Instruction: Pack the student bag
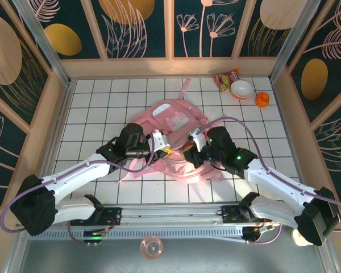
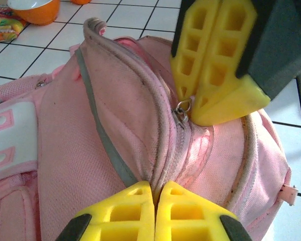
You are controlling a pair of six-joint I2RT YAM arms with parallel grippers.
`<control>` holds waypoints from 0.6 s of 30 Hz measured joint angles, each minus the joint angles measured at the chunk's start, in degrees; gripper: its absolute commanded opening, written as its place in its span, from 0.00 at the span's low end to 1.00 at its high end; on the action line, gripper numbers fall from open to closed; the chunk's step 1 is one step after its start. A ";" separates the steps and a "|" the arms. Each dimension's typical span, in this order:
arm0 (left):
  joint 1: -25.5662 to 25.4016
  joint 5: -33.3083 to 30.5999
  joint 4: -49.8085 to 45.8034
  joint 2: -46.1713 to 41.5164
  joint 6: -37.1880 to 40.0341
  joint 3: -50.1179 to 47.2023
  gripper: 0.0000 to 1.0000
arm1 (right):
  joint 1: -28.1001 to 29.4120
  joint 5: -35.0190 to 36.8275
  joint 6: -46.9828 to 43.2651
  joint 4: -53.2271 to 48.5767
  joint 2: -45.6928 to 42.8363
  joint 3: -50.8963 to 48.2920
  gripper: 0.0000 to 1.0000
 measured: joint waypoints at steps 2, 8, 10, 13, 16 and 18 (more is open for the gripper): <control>-0.09 -0.61 0.09 0.00 0.24 0.20 0.00 | 0.15 1.81 0.04 -1.16 -0.68 0.33 0.00; -0.22 -2.05 -0.50 -0.28 2.47 0.28 0.00 | -2.51 5.44 0.26 -5.55 -4.00 0.74 0.00; -0.17 -2.36 -0.94 -0.66 3.08 0.28 0.00 | -4.70 5.40 0.83 -6.54 -4.17 0.74 0.00; 0.50 -2.51 -1.68 -1.22 4.00 0.26 0.00 | -7.39 5.18 1.92 -7.87 -3.76 0.92 0.00; 2.27 -2.25 -2.58 -2.10 4.96 0.09 0.00 | -8.48 4.76 3.43 -9.09 -2.16 2.05 0.00; 4.24 -1.70 -2.93 -2.80 5.68 -0.24 0.00 | -8.31 3.82 4.79 -9.16 -1.40 2.51 0.00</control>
